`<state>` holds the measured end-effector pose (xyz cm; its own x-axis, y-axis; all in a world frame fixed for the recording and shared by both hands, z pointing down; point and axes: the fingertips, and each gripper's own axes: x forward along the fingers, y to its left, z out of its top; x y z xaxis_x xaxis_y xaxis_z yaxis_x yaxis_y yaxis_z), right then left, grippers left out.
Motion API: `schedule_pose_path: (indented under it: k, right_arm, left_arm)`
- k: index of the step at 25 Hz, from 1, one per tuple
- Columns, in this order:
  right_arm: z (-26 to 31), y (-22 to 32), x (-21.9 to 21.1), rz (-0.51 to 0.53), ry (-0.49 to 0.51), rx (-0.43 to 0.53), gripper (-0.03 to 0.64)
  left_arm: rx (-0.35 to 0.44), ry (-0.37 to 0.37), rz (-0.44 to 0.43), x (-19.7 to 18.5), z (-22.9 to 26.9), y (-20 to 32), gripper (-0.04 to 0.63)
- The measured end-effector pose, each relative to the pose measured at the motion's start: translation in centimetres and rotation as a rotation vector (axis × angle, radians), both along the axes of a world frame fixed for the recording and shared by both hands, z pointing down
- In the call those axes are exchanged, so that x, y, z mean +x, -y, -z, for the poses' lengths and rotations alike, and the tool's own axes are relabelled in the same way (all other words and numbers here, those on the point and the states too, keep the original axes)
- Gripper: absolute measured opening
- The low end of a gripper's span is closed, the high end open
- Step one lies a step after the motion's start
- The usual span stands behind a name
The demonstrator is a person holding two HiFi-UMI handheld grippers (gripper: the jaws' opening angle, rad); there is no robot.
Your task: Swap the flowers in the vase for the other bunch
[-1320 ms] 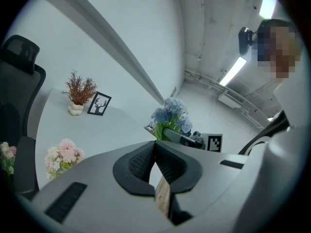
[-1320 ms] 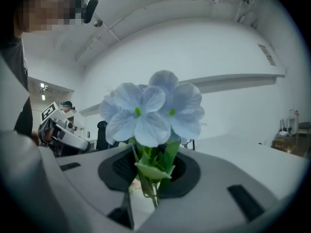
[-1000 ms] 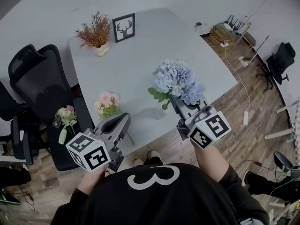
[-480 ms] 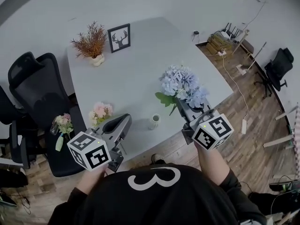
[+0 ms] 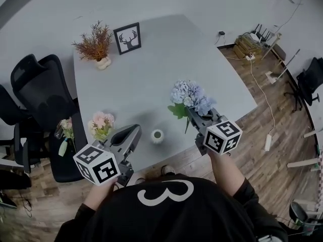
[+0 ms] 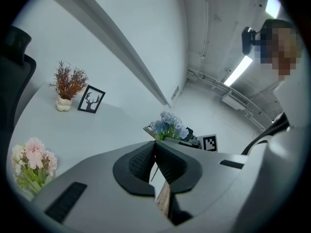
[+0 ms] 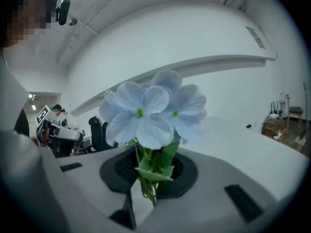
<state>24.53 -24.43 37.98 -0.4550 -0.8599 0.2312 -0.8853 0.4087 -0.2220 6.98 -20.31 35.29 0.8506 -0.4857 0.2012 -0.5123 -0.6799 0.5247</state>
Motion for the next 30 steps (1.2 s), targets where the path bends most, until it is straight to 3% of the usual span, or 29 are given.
schedule_pose_path:
  k: [15,24,30]
  right_arm:
    - [-6.0,7.0,-0.1,0.149,0.009,-0.119,0.071]
    - [-8.2,9.7,-1.3,0.165,0.005,-0.137,0.075]
    - [-10.9,11.9,-0.6,0.105,0.015,-0.191,0.077]
  left_arm:
    - [-0.054,0.039,0.237,-0.9,-2.9,0.9,0.011]
    - [-0.059,0.061,0.299,-1.6,-3.8,1.2,0.011]
    - [-0.087,0.045,0.332,-1.9,-4.6,1.9,0.011]
